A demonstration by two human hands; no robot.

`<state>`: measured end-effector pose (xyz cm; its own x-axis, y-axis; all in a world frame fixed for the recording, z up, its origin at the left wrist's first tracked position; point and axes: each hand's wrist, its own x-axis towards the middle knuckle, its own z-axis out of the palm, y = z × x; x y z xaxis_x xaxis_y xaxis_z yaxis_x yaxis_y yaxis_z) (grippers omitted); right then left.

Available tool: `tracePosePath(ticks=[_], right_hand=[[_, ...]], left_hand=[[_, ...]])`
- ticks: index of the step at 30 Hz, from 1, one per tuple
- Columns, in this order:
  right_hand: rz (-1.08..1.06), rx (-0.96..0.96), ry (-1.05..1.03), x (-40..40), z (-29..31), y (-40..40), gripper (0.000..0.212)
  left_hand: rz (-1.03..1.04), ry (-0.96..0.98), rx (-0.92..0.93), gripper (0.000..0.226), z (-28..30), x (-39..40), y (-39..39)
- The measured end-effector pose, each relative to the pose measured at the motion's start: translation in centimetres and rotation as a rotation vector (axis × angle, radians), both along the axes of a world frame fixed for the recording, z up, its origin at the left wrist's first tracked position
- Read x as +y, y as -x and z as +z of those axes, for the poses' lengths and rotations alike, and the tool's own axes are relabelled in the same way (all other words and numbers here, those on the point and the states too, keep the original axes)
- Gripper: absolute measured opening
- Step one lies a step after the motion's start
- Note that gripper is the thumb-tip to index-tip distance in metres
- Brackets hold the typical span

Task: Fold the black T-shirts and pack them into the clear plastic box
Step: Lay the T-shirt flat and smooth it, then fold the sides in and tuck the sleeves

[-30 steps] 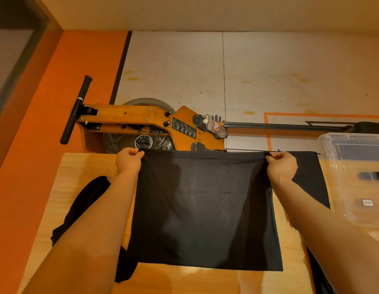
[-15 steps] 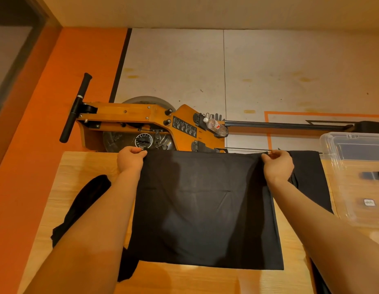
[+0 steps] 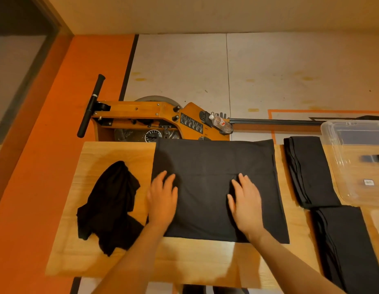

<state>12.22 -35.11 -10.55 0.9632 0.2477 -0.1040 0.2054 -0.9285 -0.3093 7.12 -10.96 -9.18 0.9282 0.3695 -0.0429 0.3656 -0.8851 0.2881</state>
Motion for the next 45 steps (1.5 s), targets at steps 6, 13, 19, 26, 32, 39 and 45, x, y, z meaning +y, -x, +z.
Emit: tracePosePath(ticks=[6,13,19,26,32,39,45], right_hand=[[0.149,0.019,0.097,2.8,-1.7,6.4,0.060],[-0.031,0.014,0.183,-1.4,-1.9,6.3,0.074],[-0.219,0.010,0.125,-6.1,-1.9,5.9,0.075],[-0.227,-0.024,0.157,-7.8,-2.1,6.6,0.074],[-0.356,-0.100,0.034,-6.9,-1.0,8.4,0.053],[-0.949,-0.003,-0.044,-8.2,1.5,8.9,0.034],[-0.888,0.102,-0.206,-8.9,2.0,9.0,0.026]], left_hand=[[-0.235,-0.094,0.170,0.065,-2.3,-4.0,5.5],[-0.171,-0.203,0.214,0.071,-3.1,-0.7,8.2],[-0.038,-0.172,0.201,0.076,-2.8,-0.3,8.5],[-0.087,-0.195,0.253,0.073,-2.3,1.3,9.2],[-0.057,-0.079,0.145,0.059,-0.9,1.2,11.0],[0.176,0.030,0.202,0.052,1.1,1.7,11.9],[-0.031,0.002,0.234,0.035,1.4,2.5,11.3]])
